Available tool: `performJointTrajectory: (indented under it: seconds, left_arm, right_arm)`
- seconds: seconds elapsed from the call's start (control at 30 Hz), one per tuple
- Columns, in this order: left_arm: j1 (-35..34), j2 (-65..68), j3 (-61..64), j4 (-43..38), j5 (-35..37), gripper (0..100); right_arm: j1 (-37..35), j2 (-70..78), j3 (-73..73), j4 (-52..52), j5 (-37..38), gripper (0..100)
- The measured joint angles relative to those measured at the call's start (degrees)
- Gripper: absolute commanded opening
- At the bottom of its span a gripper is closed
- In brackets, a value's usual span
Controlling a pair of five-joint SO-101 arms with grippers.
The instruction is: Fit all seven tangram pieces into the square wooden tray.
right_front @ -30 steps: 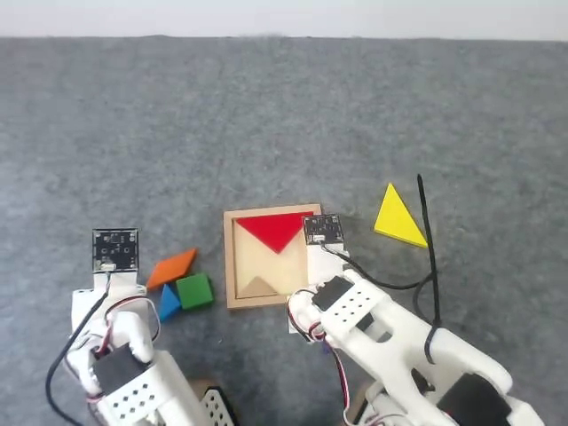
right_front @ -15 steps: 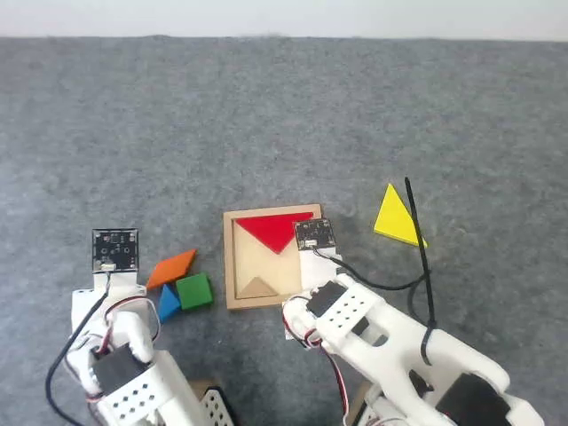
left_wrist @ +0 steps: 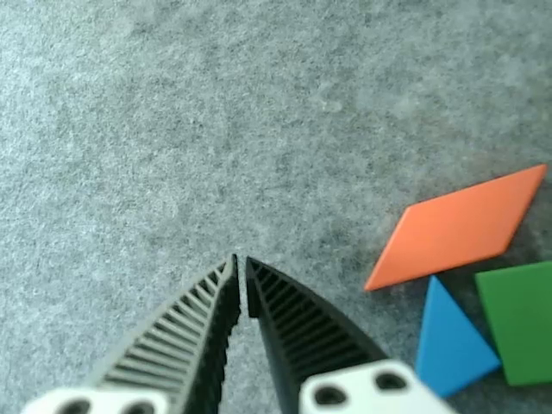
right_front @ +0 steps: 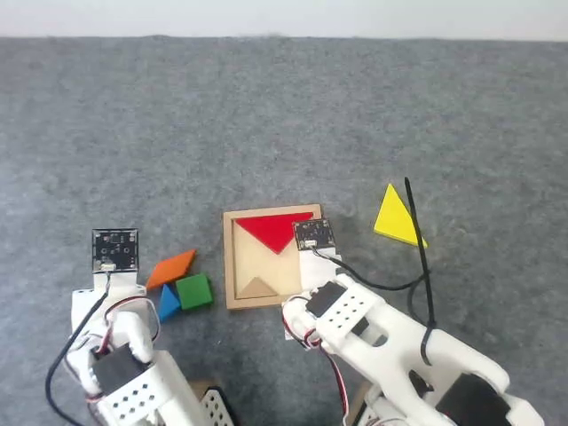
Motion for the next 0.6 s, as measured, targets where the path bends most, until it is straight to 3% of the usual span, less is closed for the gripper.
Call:
performJointTrajectory:
  seconds: [0.6]
  left_arm:
    - [0.0, 0.0, 0.0, 0.0, 0.0, 1]
  right_arm:
    - [-0.53, 0.0, -0.44, 1.14, 0.7, 31.8]
